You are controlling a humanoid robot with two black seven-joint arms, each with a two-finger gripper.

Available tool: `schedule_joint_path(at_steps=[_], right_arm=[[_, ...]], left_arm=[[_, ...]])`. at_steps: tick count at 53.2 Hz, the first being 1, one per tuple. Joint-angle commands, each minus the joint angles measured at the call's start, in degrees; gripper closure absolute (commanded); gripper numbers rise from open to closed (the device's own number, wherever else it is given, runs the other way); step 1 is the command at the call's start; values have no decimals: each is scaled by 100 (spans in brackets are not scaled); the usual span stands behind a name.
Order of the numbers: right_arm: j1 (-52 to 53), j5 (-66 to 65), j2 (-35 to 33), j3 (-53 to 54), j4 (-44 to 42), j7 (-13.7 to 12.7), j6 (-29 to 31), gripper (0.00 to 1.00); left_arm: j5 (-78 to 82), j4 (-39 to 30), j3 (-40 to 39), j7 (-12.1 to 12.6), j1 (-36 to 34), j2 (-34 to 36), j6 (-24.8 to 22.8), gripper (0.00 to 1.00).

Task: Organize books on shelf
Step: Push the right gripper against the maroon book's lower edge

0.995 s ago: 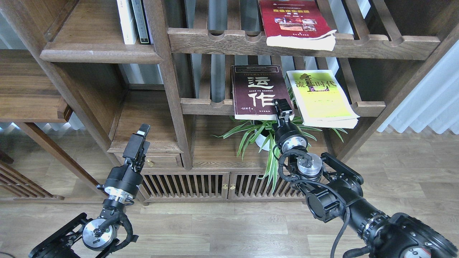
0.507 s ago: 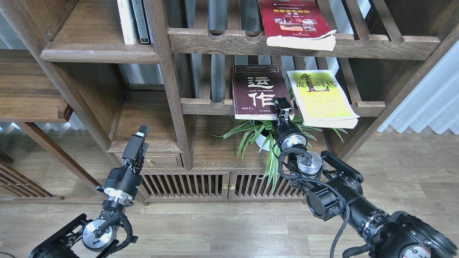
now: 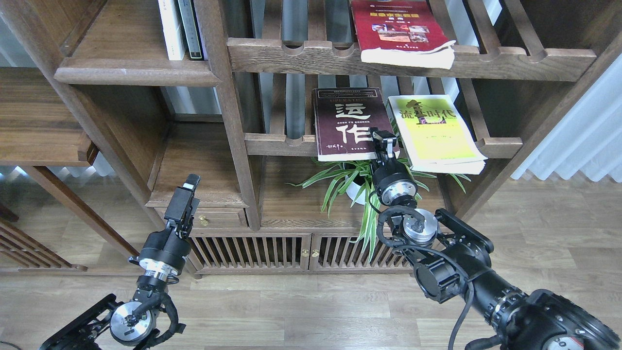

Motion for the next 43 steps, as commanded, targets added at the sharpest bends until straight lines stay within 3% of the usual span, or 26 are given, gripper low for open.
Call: schedule_joint_path(at_steps=[1,20,43], right_arm=[[3,1,0,-24,-16,-3,188,95],[-94,18,0,-41,116,-64,821,96],[-1262,-17,0,3,2594,-73,1137,97]], left_arm=[[6,4,2,10,20,0,0,0],[-12,154,-69,-51,46,0,0,0],[-117,171,28,19,169,0,0,0]])
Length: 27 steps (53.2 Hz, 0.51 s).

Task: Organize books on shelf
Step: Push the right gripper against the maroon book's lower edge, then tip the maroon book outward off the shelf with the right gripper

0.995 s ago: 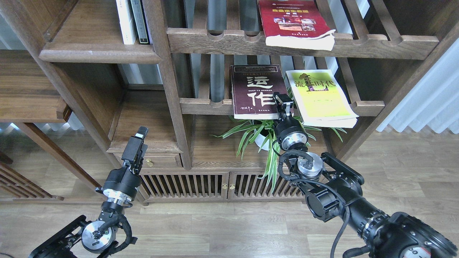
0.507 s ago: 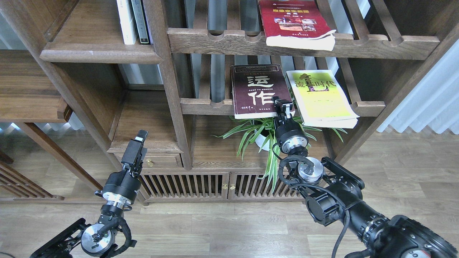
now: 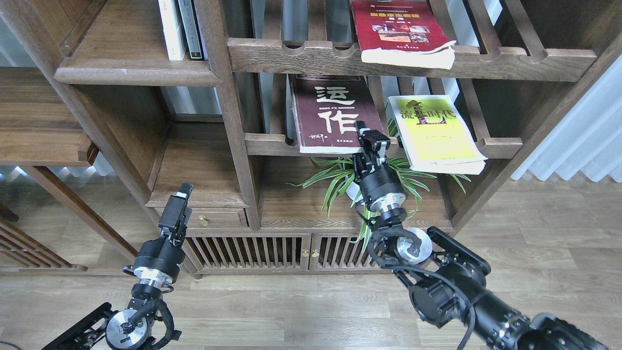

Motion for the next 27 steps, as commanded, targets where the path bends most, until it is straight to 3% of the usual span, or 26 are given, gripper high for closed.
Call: schedule_joint_path(at_steps=[1,10,27], right_arm=[[-362,-19,1,14,760,9,82,97],[-608,-229,-149,-30,1016,9,527,97],[-1065,-406,-509,-57,1569,9,527,96]], left_arm=[[-60,0,44,19,28,0,0,0],[-262,-52,106,54,19,0,0,0],[-596,-114,202,54,63,9,0,0]])
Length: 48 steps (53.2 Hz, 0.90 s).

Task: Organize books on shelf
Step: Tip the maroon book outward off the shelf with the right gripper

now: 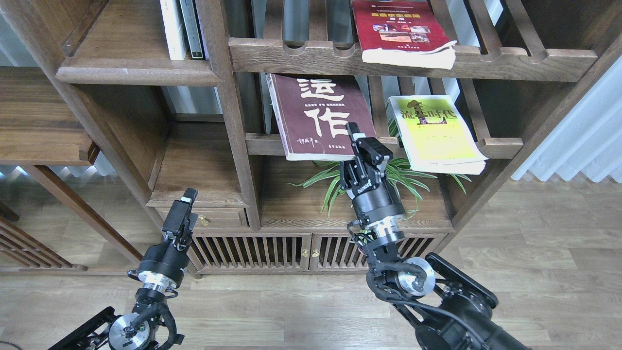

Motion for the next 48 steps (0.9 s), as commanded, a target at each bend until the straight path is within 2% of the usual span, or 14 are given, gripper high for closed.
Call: schedule_joint_path(at_steps=[1,8,14,19,40,48], right_arm=[[-241,-34,-111,-5,358,0,2,96],[-470,-333,-120,-5,552,0,2,96],[-593,-588,-120,-5,587,0,2,96],[-751,-720,-129,-14,596,0,2,96],[-1182,-1054,-462,-417,579,-44,2,96],[-1296,-1159,-603,-541,552,-105,2,96]], left_arm=[[-134,-11,57,-1,9,0,0,0],[-169,-81,180,43,0,0,0,1],[-397,-116,330,377,53,9,0,1],[-582,-134,330,535,79,26,0,1],[-1110,-767,646,579,53,509,0,2],[-1303,-872,752,940,70,721,0,3]])
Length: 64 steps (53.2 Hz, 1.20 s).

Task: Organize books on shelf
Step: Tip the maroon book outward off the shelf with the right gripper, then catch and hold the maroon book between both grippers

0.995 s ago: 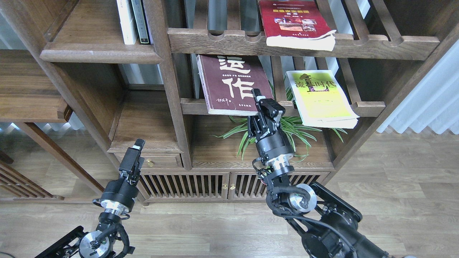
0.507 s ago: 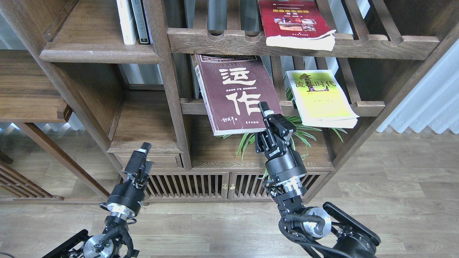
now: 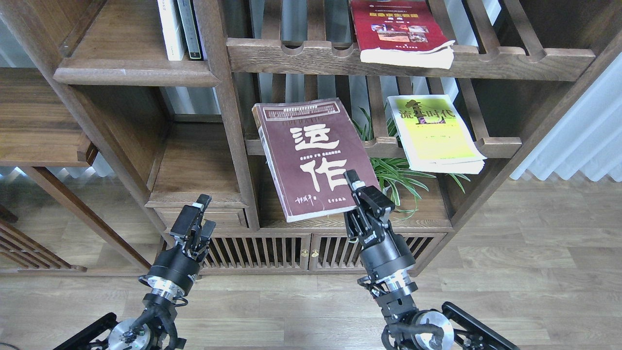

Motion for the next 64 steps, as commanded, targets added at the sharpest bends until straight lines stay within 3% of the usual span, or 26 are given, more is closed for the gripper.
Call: schedule_joint_path(at_steps=[1,9,30,31,34,64], right_arm=[[-110,-127,-125,-84,-27,-94,-3,96],[-233,-215,-143,-102,-150,-392,-3,96],[-224,-453,-90,-339,-492,-498,-3,95],[-224,-522,-64,-426,-519,-533,-3,95],[-215,-532,-46,-480,-536,-533,-3,95],[-233,-558,279,-735,-791,-964,-3,95]], left_arm=[[-197,-149,122,329,17,202,0,3],[-355,-352,289,461,9,527,0,3],[-355,-387,447,1076,-9,659,0,3],[-355,-396,517,1242,-9,642,0,3],[-355,-387,588,1314,-26,633,0,3],[-285,-387,992,1349,-79,396,0,2]])
